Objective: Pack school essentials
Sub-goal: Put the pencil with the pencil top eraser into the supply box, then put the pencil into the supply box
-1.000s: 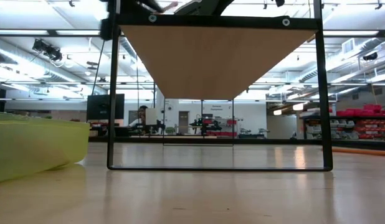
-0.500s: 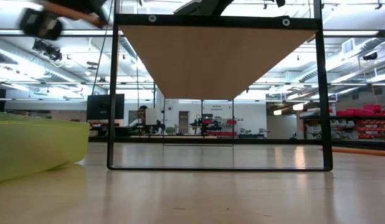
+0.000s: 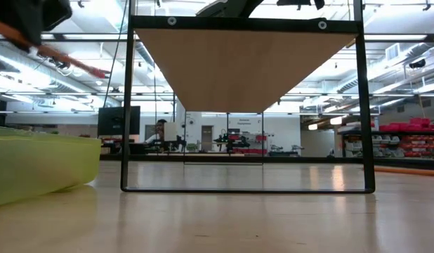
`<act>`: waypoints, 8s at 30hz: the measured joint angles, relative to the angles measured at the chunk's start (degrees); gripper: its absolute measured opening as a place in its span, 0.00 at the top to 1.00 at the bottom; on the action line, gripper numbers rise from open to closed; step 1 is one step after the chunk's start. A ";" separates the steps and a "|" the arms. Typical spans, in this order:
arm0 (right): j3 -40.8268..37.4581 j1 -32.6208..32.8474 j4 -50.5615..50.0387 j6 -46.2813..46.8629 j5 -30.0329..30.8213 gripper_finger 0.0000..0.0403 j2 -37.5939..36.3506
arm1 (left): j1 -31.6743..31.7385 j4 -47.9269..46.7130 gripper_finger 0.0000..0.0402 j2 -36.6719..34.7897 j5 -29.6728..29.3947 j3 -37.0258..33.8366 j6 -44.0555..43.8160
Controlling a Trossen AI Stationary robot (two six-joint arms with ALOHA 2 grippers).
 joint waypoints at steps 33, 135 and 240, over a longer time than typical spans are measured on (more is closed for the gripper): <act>-0.67 -0.88 -9.56 0.24 -1.43 0.51 -3.43 | -1.72 18.47 0.64 16.14 9.62 0.00 -4.26; -33.87 9.27 -25.12 53.28 -5.56 0.93 3.57 | 21.45 22.58 0.94 -15.42 15.97 0.07 65.30; -8.41 7.87 2.96 30.04 3.14 0.54 -6.46 | 39.31 23.02 0.96 13.14 9.57 24.15 72.01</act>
